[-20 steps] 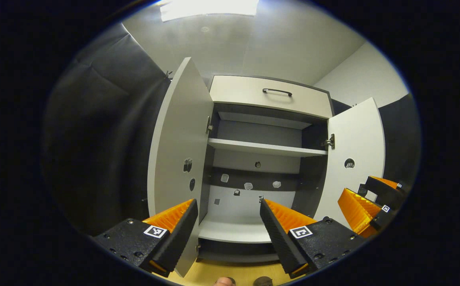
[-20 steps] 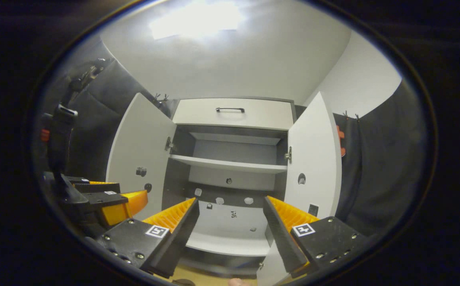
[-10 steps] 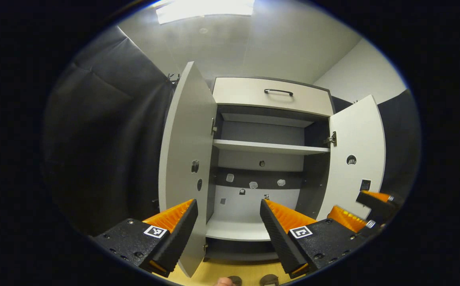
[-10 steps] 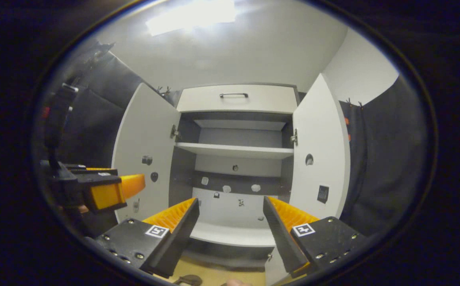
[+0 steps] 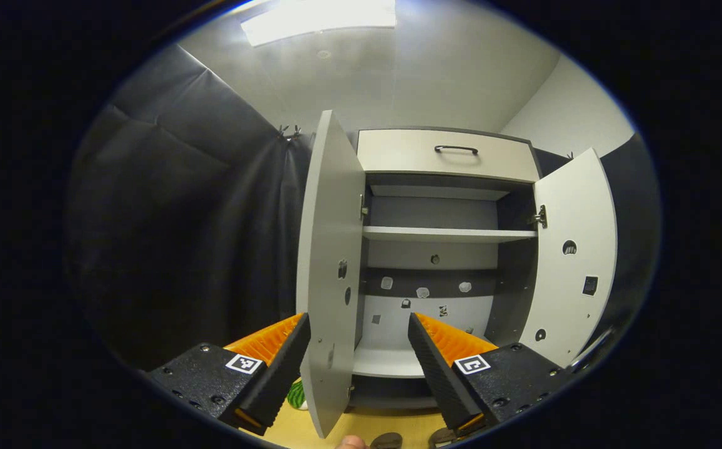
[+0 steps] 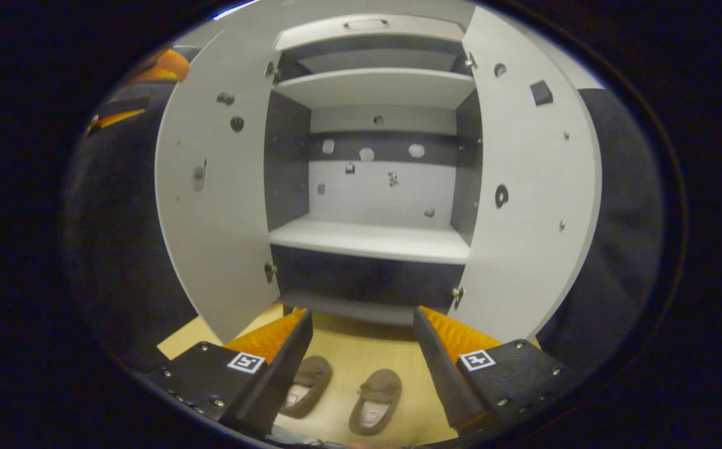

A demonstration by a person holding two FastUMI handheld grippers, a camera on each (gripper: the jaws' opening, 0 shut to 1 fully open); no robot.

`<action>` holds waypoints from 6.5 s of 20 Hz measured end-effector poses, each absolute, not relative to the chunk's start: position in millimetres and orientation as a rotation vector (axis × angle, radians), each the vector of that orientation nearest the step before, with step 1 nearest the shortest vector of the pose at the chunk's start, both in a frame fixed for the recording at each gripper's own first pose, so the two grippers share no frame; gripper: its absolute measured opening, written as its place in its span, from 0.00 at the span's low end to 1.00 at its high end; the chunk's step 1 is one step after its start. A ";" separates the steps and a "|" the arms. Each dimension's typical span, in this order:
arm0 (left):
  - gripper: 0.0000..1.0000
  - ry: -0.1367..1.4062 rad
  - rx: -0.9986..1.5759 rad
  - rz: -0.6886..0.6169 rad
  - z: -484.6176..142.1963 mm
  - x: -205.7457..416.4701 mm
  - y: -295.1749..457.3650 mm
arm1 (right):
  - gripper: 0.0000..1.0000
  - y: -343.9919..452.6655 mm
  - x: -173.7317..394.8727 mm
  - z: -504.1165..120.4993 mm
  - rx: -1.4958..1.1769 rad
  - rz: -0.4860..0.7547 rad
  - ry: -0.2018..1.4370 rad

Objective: Grab one shoe with the right hand and put it into the shoe cabinet, grab the other shoe with the left hand and put it into the shoe cabinet; then close the right door with the right hand and the left door with the left hand.

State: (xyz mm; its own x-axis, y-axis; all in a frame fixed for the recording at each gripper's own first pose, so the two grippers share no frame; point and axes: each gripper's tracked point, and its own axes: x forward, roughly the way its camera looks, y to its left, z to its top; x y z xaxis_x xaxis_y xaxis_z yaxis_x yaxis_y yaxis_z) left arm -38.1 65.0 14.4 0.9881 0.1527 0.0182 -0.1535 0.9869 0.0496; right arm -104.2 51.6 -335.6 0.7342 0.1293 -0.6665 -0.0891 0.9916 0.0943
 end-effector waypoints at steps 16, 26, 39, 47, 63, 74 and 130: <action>0.96 0.097 0.135 0.319 -13.9 -73.9 121.2 | 0.88 75.7 -197.2 -603.1 0.045 0.154 1.255; 0.96 0.136 0.166 0.396 -21.6 -92.2 142.1 | 0.06 63.0 -178.9 -623.9 -0.051 0.087 1.242; 0.96 0.124 0.125 0.299 -29.4 -67.3 115.9 | 0.06 50.1 -56.2 -432.4 0.099 0.122 0.832; 0.96 0.102 0.116 0.320 -27.3 -62.5 125.6 | 0.05 39.3 96.3 -295.0 0.069 0.126 0.495; 0.93 0.117 0.128 0.525 -36.1 -91.5 187.7 | 0.05 30.3 273.7 -355.1 0.003 0.062 0.554; 0.96 0.156 0.125 0.619 -47.5 -107.9 205.0 | 0.05 41.7 297.2 -414.1 -0.006 0.048 0.661; 0.50 1.425 -0.210 -0.026 -525.5 -139.6 92.4 | 0.34 -109.3 -27.0 31.8 -0.014 -0.092 0.135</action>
